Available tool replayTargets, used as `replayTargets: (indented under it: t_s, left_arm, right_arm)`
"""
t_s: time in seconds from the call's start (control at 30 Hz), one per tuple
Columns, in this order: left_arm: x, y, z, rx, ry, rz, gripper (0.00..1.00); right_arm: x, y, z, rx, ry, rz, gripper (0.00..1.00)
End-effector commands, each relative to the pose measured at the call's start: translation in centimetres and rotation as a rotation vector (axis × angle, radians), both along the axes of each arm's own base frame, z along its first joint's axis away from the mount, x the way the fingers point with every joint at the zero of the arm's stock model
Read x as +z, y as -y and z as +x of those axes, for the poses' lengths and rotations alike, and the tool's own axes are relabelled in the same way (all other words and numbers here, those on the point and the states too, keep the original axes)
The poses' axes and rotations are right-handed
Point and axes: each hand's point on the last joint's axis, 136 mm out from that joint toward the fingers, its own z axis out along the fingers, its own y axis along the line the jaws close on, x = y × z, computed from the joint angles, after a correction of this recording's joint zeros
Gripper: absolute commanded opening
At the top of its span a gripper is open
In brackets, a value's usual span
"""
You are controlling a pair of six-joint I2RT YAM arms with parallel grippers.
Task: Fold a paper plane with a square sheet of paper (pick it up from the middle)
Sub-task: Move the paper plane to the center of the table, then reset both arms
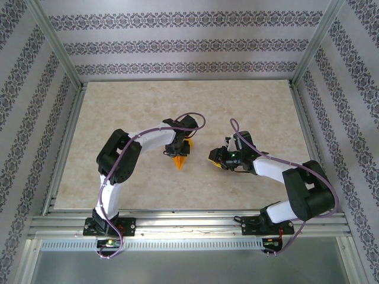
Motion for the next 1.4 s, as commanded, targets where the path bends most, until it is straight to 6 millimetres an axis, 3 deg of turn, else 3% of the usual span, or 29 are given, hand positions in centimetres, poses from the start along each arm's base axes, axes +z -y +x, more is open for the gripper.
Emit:
replayTargets:
  t_s: [0.0, 0.43, 0.7, 1.0, 1.17, 1.3, 1.37]
  left_arm:
    - [-1.3, -1.0, 0.1, 0.032, -0.021, 0.07, 0.34]
    - [-0.7, 0.0, 1.5, -0.011, -0.012, 0.076, 0.4]
    - [3.7, 0.7, 2.2, -0.006, 0.077, -0.001, 0.42]
    - [8.1, 0.6, 2.5, 0.007, 0.168, -0.058, 0.51]
    - [12.8, -0.7, 2.9, -0.004, 0.375, -0.105, 0.52]
    - [16.6, -4.2, 2.5, 0.002, 0.607, -0.072, 0.72]
    - [17.9, -6.6, 2.0, 0.026, 0.717, -0.032, 0.89]
  right_arm:
    - [-0.1, 0.1, 0.0, 0.018, 0.008, 0.002, 0.36]
    - [0.3, 0.5, 0.0, 0.008, 0.018, 0.006, 0.36]
    - [1.7, 1.7, 0.2, -0.019, 0.071, -0.022, 0.36]
    - [3.6, 3.7, 0.9, -0.072, 0.131, -0.025, 0.37]
    - [6.4, 7.1, 1.8, -0.136, 0.27, -0.129, 0.43]
    - [9.0, 11.8, 2.5, -0.2, 0.45, -0.398, 0.56]
    - [9.9, 14.2, 2.9, -0.232, 0.538, -0.55, 0.7]
